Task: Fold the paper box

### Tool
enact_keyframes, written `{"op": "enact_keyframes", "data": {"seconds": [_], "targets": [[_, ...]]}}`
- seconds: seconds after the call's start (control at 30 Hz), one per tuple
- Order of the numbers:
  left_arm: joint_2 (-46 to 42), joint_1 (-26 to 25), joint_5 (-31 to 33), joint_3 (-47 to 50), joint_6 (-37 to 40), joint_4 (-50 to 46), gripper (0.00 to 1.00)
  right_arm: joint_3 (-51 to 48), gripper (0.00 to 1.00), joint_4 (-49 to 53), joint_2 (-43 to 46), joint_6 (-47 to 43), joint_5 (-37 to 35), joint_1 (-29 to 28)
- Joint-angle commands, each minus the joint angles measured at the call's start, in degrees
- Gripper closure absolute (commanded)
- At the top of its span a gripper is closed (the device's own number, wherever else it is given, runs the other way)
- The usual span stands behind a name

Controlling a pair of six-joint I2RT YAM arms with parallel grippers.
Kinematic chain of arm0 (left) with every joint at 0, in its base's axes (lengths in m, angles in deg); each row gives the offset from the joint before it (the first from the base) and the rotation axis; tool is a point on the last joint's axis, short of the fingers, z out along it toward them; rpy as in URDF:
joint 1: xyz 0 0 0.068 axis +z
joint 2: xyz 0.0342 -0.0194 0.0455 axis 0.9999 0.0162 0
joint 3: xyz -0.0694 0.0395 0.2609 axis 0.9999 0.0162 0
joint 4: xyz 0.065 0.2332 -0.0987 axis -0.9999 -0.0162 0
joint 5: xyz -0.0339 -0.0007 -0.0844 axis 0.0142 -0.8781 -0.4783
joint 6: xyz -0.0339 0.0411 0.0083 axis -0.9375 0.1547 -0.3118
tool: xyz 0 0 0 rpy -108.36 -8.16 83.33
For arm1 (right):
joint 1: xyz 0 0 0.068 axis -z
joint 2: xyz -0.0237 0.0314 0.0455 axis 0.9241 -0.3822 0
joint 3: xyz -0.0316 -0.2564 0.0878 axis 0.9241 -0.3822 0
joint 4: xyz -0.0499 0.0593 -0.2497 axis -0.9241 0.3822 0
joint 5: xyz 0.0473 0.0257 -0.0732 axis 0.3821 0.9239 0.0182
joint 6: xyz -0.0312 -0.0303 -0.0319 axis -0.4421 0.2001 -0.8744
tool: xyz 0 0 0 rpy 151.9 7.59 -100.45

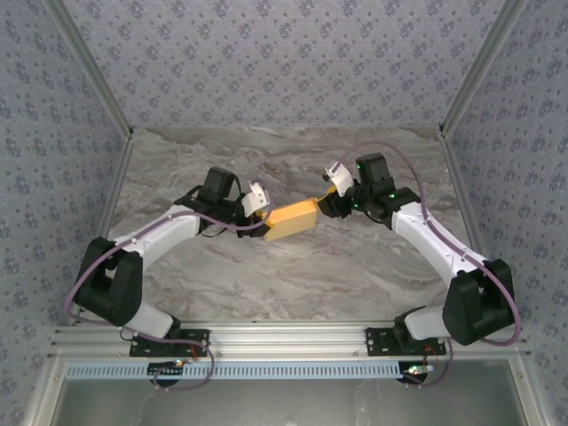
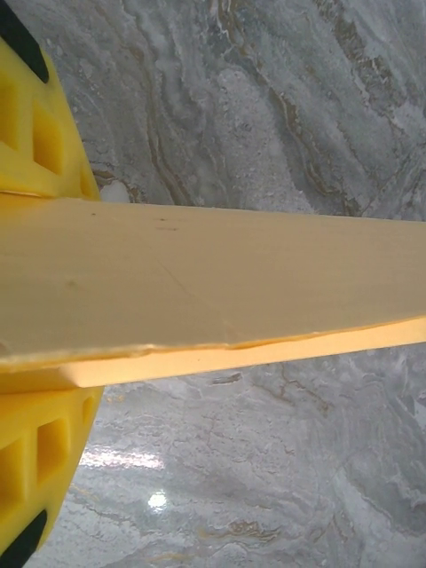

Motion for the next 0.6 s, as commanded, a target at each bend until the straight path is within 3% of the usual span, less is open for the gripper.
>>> {"op": "enact_keyframes", "data": {"seconds": [0.0,0.17,0.37,0.57], "targets": [[0.56,0.44,-3.24,-2.16,1.77,-1.77,0.63,-0.47,0.59,1.33,-0.88,-1.11,0.44,-0.61],[0.75,0.42,-3.49,-2.3,1.52,-1.51,0.63,-0.3,0.64,1.49,-1.8,-1.38,0.48,-1.35],[1.03,0.35,-3.51,-2.69,1.25,-1.51,0.63,-0.9,0.57,1.37,-1.79,-1.4,-0.87,-1.96],[1.18,0.35,-3.24,-2.83,1.3,-1.6,0.63,-1.03,0.78,0.04,-2.78,-0.86,-1.71,-2.28]]}}
